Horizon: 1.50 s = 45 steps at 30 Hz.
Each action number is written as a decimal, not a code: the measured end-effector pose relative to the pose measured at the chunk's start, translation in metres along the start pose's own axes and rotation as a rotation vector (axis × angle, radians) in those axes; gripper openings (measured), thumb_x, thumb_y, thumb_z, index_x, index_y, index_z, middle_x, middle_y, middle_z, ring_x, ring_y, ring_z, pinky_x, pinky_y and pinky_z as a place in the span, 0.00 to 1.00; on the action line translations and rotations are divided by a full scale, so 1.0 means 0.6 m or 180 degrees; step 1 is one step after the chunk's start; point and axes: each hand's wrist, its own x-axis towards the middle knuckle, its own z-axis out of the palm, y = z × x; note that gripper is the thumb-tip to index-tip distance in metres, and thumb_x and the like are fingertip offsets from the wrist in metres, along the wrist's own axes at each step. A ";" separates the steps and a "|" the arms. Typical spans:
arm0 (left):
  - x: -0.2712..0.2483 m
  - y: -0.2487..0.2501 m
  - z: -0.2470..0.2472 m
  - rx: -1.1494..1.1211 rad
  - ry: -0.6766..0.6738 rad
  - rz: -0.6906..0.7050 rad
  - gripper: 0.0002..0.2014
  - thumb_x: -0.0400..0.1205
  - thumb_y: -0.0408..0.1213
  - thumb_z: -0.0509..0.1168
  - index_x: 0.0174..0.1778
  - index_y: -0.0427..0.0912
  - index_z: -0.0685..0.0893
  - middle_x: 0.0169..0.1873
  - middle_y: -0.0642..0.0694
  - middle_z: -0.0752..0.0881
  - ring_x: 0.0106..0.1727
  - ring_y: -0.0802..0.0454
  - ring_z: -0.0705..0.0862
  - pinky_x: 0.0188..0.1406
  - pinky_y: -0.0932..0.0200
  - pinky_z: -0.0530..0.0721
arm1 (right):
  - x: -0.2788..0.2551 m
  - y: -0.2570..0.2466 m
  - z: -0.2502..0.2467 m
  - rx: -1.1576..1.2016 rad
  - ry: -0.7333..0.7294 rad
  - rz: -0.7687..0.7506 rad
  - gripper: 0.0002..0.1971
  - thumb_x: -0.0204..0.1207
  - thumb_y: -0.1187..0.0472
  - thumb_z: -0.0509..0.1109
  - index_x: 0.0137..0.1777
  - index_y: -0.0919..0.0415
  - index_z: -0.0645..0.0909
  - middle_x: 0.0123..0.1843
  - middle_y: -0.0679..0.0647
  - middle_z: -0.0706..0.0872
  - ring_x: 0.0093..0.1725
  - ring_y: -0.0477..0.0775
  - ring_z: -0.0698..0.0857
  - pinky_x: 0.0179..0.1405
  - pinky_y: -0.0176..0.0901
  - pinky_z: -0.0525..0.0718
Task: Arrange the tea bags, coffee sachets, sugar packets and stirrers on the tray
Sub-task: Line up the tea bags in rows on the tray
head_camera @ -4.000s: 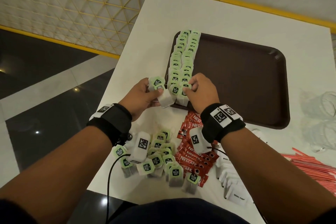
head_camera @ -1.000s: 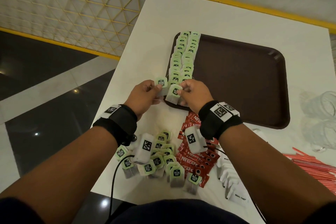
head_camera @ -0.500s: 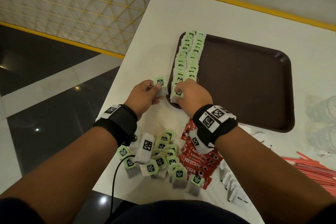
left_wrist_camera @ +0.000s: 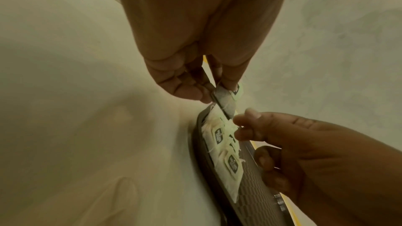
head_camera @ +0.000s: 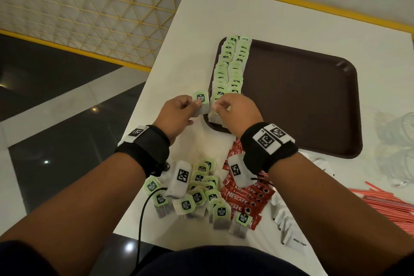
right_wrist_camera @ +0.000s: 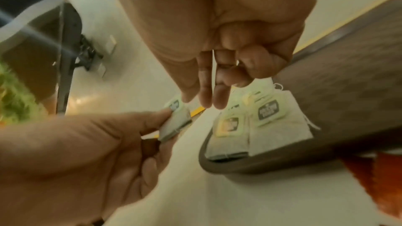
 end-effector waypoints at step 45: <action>0.124 0.052 0.027 0.1432 -0.0123 -0.0065 0.11 0.83 0.36 0.69 0.59 0.37 0.83 0.46 0.42 0.87 0.45 0.42 0.89 0.50 0.46 0.90 | 0.264 0.165 -0.129 0.0980 0.0591 0.1586 0.15 0.77 0.52 0.72 0.57 0.62 0.86 0.47 0.57 0.90 0.35 0.50 0.84 0.38 0.43 0.87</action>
